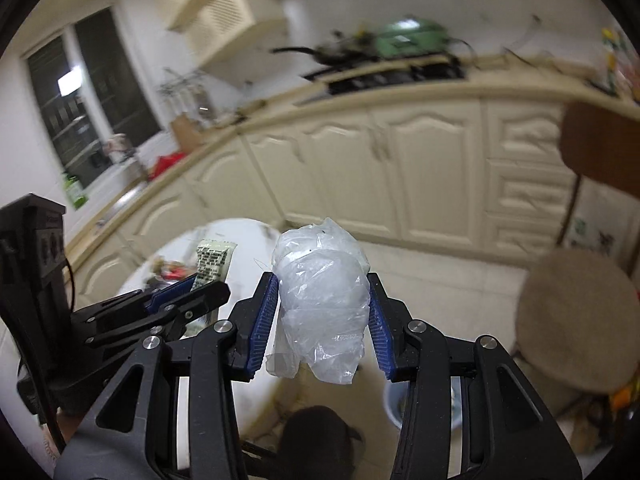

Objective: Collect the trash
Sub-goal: 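Carry the plastic bag and snack packet to the blue bucket, then open both grippers over the blue bucket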

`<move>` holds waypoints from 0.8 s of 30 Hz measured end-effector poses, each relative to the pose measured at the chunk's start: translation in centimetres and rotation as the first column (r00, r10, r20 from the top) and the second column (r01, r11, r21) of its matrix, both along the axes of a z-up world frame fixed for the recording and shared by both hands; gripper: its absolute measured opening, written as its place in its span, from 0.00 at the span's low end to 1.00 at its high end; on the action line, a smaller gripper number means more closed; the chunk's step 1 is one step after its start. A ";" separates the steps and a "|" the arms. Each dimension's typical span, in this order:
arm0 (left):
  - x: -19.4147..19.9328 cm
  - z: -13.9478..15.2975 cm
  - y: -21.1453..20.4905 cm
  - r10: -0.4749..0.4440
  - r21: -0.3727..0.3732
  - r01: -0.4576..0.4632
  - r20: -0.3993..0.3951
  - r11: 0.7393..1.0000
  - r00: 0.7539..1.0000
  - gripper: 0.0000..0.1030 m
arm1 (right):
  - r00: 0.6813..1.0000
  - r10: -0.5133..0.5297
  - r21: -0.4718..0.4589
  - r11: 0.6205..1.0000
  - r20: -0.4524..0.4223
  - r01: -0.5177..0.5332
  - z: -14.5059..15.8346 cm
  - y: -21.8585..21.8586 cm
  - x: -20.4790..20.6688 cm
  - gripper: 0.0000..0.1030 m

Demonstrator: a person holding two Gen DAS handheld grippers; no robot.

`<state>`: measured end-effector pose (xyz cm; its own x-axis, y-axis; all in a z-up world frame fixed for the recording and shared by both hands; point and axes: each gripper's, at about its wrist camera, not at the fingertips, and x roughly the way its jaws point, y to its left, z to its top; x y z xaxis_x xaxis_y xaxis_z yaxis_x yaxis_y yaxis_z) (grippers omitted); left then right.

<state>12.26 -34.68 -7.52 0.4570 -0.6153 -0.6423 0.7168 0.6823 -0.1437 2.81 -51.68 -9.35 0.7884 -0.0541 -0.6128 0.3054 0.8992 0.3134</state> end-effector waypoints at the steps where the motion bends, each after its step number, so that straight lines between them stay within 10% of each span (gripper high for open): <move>1: 0.2 -0.6 -1.3 -0.018 0.016 0.018 -0.014 1.000 1.000 0.15 | 0.999 -0.026 0.019 0.999 -0.027 0.026 -1.3 -1.4 -0.3 0.40; 13: 3.2 -10.2 -15.0 -0.113 0.236 0.165 -0.219 0.958 0.969 0.15 | 0.947 -0.141 0.271 0.937 -0.288 0.222 -16.7 -12.2 -1.9 0.40; 24: 8.8 -15.3 -23.2 -0.064 0.337 0.176 -0.318 0.925 0.946 0.21 | 0.917 -0.151 0.352 0.890 -0.370 0.289 -22.9 -15.9 -1.8 0.43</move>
<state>21.10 -57.88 -22.79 0.1490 -0.3581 -0.9217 0.7591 0.6388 -0.1255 1.01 -67.59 -32.29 0.5381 0.0959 -0.8374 0.6262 0.6196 0.4733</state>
